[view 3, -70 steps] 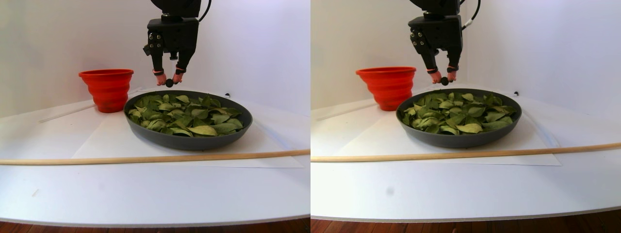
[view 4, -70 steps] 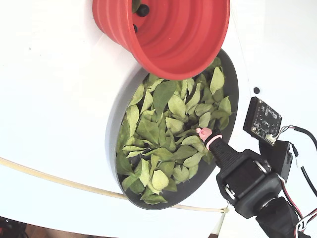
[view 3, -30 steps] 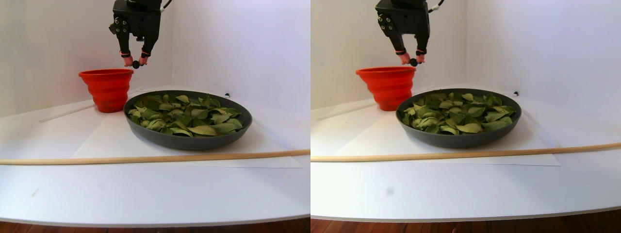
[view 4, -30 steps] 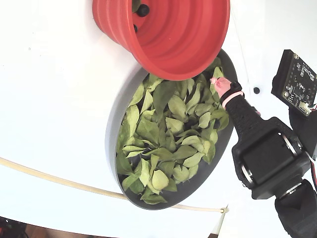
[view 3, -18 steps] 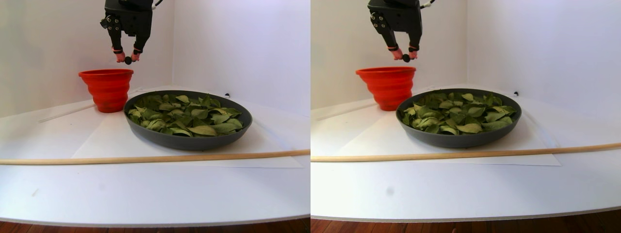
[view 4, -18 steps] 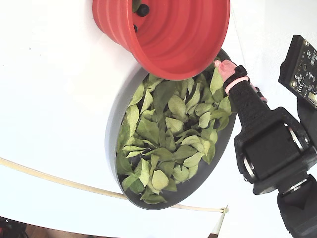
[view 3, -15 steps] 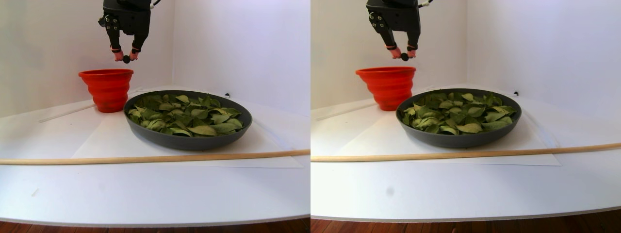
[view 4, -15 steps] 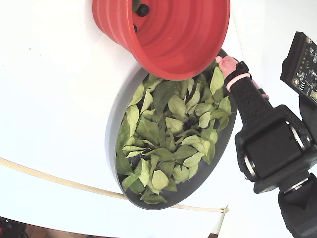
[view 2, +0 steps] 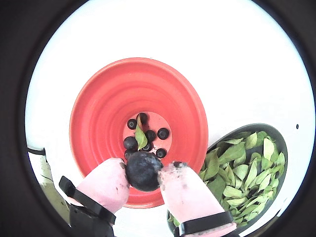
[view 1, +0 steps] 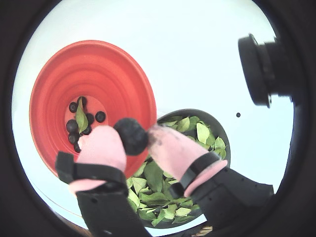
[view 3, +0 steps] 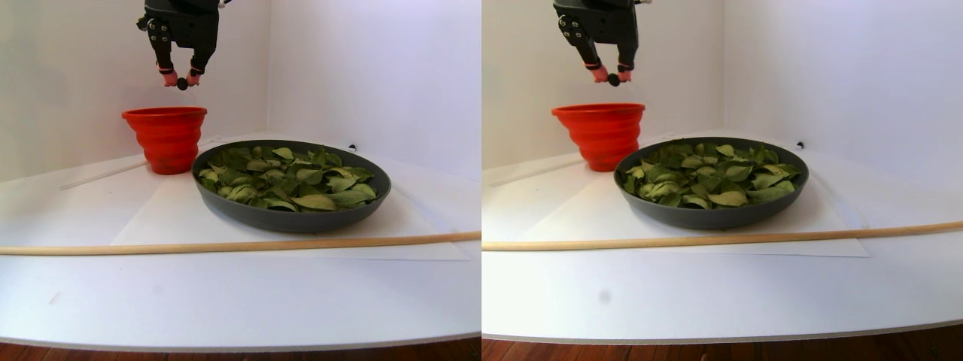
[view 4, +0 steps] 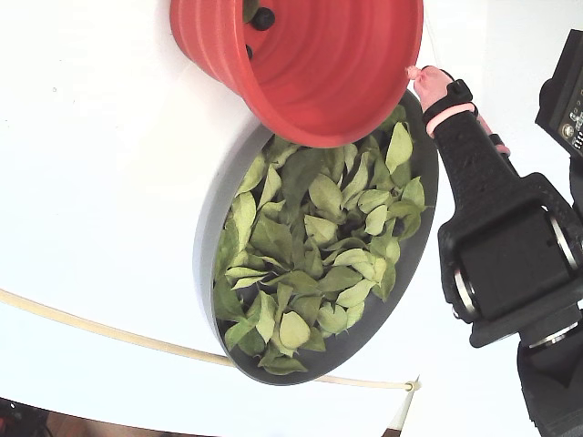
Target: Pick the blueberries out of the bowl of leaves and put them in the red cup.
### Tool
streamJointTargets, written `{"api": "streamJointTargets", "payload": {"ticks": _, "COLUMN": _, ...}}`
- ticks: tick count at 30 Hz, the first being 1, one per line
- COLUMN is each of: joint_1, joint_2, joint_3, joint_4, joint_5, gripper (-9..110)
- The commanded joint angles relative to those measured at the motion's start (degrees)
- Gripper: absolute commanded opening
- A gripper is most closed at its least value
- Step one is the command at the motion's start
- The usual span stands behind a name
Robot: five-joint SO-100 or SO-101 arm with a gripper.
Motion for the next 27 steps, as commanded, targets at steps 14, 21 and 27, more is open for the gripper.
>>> {"api": "streamJointTargets", "payload": {"ticks": 14, "joint_1": 0.35, "joint_2": -0.62, "joint_3": -4.75, "joint_4": -2.29, "joint_5": 2.29, "gripper": 20}}
{"api": "streamJointTargets", "payload": {"ticks": 21, "joint_1": 3.16, "joint_2": 0.7, "joint_3": -3.78, "joint_4": -1.93, "joint_5": 2.37, "gripper": 20}}
{"api": "streamJointTargets", "payload": {"ticks": 27, "joint_1": 5.54, "joint_2": 2.46, "joint_3": -3.52, "joint_4": 0.44, "joint_5": 2.99, "gripper": 19}}
